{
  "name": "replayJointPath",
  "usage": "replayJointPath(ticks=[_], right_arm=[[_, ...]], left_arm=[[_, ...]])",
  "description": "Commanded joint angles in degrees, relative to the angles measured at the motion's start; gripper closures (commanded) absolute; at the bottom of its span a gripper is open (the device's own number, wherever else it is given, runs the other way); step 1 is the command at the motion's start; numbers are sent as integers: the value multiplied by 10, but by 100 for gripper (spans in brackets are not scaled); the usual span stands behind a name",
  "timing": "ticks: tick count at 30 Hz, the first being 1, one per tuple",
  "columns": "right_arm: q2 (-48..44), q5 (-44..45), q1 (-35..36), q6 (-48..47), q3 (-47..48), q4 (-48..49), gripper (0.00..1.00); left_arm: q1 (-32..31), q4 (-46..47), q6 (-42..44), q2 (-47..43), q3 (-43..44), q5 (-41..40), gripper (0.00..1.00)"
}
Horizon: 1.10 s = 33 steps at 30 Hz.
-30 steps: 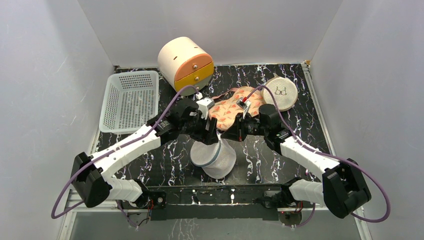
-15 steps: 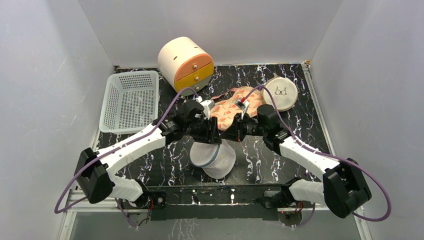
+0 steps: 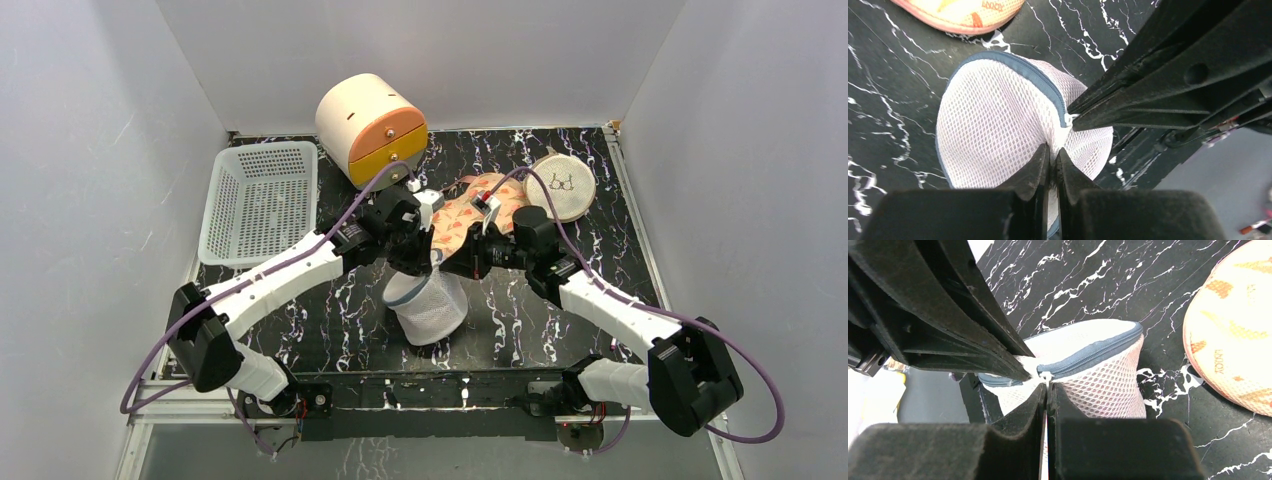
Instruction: Unzip the laundry bag and remove the bra
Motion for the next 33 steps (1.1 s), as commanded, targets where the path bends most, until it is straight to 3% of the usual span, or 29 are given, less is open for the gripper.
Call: replayJointPath(ticks=[1,8,15,19,22,30,33], right_arm=[[-12,39,-5,1,27,10,100],[-16,35,-51,32,16,25,100],[1,38,-63,19,24,5,100],[-4,13,-44,-14,35,-8,100],[-16,14,-24,-35,38,-20,100],[-14,28,9,-59,38,-28,100],[-18,29,16,-58,38,-28,100]], left_arm=[[-1,-31,126,-15,38,-1,100],[-2,-29,278,-34,19,60,100],[-2,60,360,-93,-41,41,100],[-1,97,356,-115,-82,33,100],[-1,84,299,-113,-89,11,100],[-2,98,226,-162,-141,110,54],[-2,100,196,-164,-129,126,51]])
